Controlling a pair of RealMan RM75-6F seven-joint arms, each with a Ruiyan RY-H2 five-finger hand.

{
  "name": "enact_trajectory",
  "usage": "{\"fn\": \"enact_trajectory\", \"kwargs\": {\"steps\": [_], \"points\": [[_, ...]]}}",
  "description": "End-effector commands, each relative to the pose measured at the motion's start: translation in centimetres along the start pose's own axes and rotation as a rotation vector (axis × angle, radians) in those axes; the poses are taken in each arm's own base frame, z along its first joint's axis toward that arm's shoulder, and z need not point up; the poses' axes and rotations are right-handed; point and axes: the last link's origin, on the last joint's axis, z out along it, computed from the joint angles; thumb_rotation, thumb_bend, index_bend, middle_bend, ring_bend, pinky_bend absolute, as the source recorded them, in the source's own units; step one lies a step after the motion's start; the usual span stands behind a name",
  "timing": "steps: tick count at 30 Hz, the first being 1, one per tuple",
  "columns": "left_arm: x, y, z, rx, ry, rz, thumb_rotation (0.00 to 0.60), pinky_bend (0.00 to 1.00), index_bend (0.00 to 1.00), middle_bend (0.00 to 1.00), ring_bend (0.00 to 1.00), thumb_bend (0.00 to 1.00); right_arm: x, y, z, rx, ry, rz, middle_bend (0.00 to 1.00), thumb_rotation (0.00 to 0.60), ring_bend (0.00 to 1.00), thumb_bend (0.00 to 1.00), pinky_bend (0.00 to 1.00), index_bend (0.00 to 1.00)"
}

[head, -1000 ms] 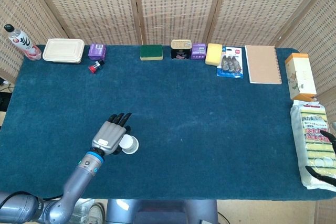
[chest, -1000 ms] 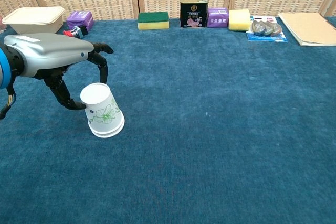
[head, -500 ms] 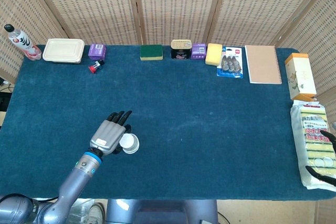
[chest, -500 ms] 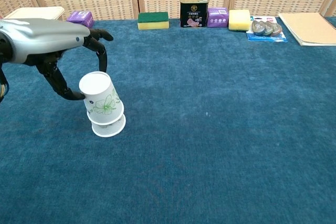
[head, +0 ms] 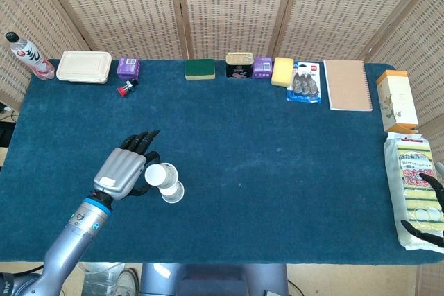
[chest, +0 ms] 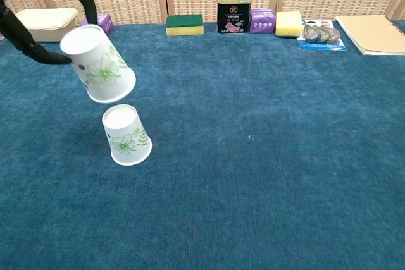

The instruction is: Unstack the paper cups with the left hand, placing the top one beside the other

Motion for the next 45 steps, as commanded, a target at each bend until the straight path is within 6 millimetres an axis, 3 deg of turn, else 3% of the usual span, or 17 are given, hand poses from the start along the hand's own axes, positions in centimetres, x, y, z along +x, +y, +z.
{"fn": "enact_trajectory", "kwargs": {"steps": [1,11,13,19,27,45], "points": [[0.4,-1.1,-0.6,0.015,0.006,-0.020,0.600,0.09,0.38,0.00,0.00,0.22,-0.1,-0.1,0.0,0.001,-0.004,-0.003,0.02,0.600,0.00,0.02,0.00,0.14],[-0.5,-5.2,-1.2,0.083,-0.035,-0.066,0.600,0.09,0.38,0.00,0.00,0.22,-0.4,-0.3,0.1,0.005,-0.011,-0.017,0.02,0.600,0.00,0.02,0.00,0.14],[-2.3,-7.2,-1.2,0.125,-0.083,-0.064,0.600,0.09,0.38,0.00,0.00,0.22,-0.5,-0.3,0.1,0.006,-0.014,-0.023,0.02,0.600,0.00,0.02,0.00,0.14],[-5.2,-8.8,-0.6,0.134,-0.138,-0.077,0.600,0.09,0.38,0.00,0.00,0.22,-0.6,-0.2,0.1,0.002,-0.012,-0.025,0.02,0.600,0.00,0.02,0.00,0.14],[-7.2,-8.6,0.0,0.120,-0.171,-0.086,0.600,0.09,0.38,0.00,0.00,0.22,-0.6,-0.2,0.1,-0.003,-0.014,-0.022,0.02,0.600,0.00,0.02,0.00,0.14],[-8.0,-7.2,1.2,0.097,-0.182,-0.068,0.600,0.09,0.38,0.00,0.00,0.22,-0.3,0.0,0.2,-0.011,-0.011,-0.006,0.02,0.600,0.00,0.02,0.00,0.14]]}}
